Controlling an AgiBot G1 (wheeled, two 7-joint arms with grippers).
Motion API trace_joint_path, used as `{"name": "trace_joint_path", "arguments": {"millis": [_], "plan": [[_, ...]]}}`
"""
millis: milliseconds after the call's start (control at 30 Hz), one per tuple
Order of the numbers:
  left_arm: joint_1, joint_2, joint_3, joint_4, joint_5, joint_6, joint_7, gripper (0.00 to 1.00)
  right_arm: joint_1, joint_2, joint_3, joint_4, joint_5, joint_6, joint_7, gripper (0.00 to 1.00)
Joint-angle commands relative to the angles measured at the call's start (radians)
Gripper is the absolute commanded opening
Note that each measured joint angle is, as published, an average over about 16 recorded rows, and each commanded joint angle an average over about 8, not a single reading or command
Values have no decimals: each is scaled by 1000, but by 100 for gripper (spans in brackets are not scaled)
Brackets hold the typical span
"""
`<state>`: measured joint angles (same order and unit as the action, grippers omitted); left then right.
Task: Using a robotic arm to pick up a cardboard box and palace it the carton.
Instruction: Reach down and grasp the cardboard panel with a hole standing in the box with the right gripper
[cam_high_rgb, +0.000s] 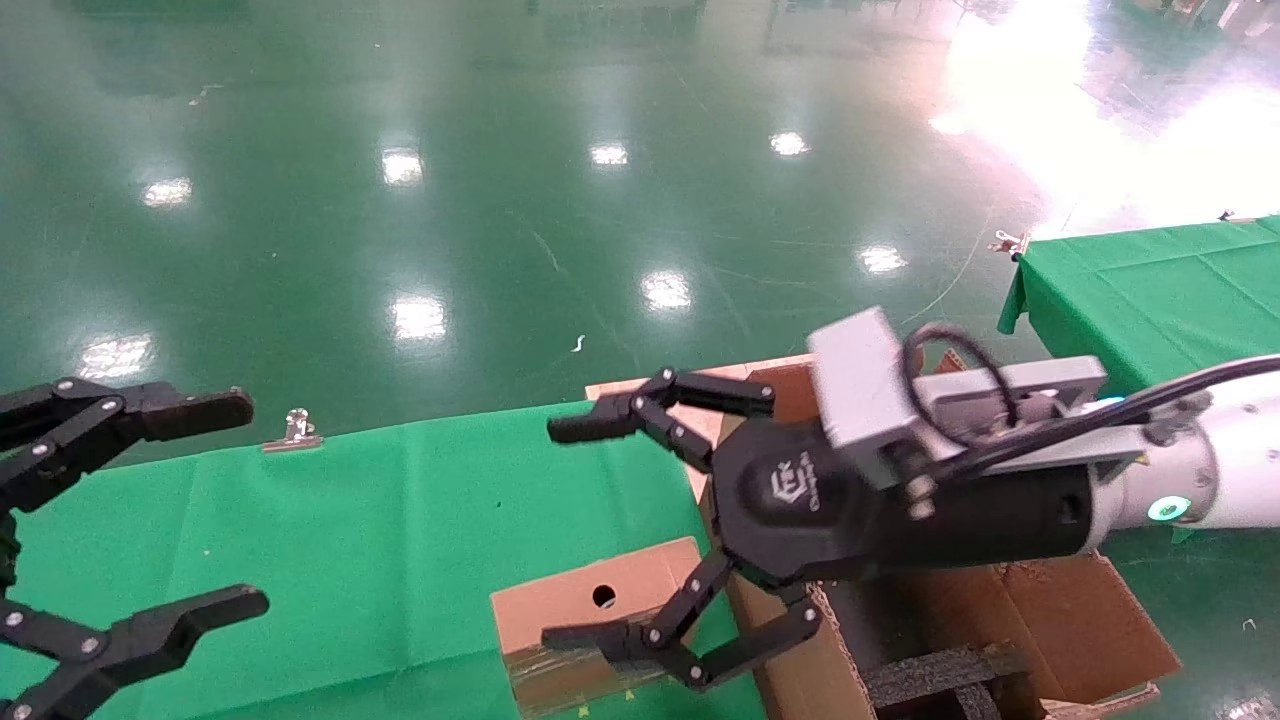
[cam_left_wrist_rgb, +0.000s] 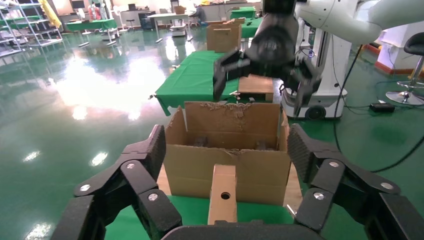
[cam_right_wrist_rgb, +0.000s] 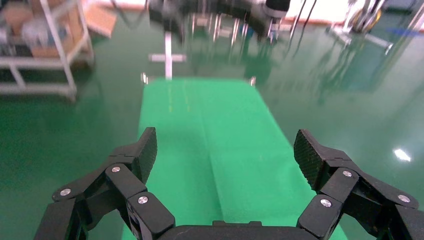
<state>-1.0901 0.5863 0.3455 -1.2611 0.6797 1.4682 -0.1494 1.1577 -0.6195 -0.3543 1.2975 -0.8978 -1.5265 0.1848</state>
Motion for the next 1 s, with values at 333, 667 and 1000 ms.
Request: {"name": "trace_joint_path", "arguments": {"millis": [333, 667, 1000], "plan": [[0, 0, 0, 0, 0, 0, 0, 0, 182, -92, -179, -42, -317, -45, -39, 100], [0, 0, 0, 0, 0, 0, 0, 0, 290, -196, -345, -141, -471, -47, -107, 100], [0, 0, 0, 0, 0, 0, 0, 0, 357, -272, -450, -178, -621, -19, -175, 100]]}}
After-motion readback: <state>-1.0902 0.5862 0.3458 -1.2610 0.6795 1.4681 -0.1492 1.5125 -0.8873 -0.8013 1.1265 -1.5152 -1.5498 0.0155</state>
